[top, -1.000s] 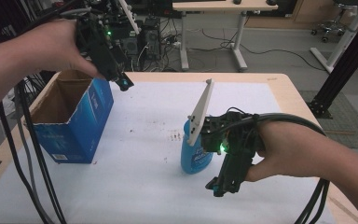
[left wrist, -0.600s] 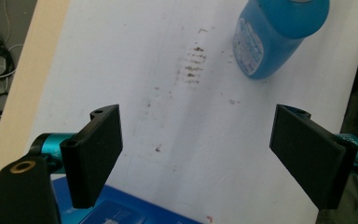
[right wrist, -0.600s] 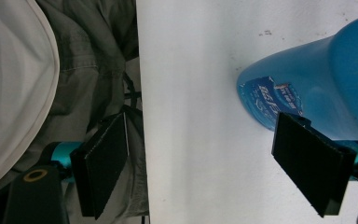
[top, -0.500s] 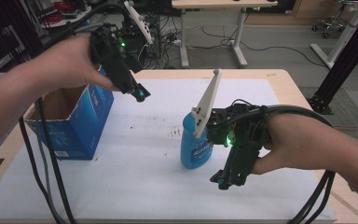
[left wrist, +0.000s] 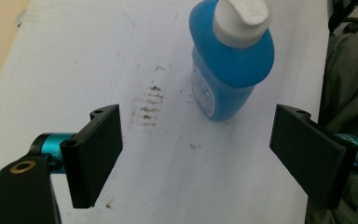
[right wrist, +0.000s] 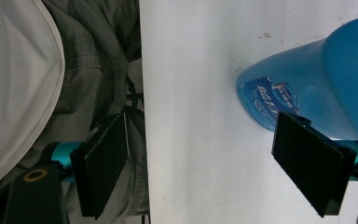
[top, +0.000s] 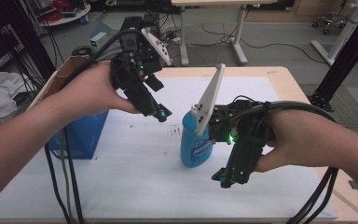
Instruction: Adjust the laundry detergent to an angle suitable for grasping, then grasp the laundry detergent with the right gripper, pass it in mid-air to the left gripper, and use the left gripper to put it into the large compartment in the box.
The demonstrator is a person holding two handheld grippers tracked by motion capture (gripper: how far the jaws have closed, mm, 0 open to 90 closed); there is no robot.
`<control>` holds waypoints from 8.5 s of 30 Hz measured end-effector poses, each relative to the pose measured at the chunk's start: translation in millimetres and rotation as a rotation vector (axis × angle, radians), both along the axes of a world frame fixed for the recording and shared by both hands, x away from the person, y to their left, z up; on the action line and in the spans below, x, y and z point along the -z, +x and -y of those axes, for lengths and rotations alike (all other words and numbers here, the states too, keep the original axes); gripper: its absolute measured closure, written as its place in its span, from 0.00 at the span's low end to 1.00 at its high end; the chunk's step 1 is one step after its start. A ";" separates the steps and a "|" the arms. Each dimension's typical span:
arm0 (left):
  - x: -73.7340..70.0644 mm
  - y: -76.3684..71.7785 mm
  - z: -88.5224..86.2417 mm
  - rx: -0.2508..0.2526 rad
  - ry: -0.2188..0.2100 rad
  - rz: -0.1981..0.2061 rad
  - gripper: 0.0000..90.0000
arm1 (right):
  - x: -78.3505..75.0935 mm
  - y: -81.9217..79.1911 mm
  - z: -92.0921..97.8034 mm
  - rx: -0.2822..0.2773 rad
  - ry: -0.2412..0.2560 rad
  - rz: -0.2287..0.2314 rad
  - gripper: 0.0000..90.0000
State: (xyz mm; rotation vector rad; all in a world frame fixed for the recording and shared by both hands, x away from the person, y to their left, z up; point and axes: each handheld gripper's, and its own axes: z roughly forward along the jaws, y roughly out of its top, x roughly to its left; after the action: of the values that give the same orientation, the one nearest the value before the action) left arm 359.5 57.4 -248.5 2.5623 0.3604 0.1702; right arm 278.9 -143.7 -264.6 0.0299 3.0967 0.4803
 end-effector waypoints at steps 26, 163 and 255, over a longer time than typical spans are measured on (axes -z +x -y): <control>61.9 -18.5 39.8 -0.083 -0.123 -0.019 0.19 | -3.6 -1.5 2.8 -0.022 0.002 0.008 0.20; 87.6 4.8 -3.6 0.206 -0.215 -0.041 0.50 | 1.3 -1.8 2.8 -0.013 0.011 -0.005 0.20; -65.9 50.9 -79.0 -0.265 0.176 -0.003 0.23 | -19.2 25.9 12.4 -0.023 0.175 -0.039 0.20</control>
State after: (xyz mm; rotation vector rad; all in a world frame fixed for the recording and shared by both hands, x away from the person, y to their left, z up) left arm 410.5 136.4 -182.6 2.6780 0.7156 0.3080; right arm 304.8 -156.0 -245.5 0.0052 3.0857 0.7595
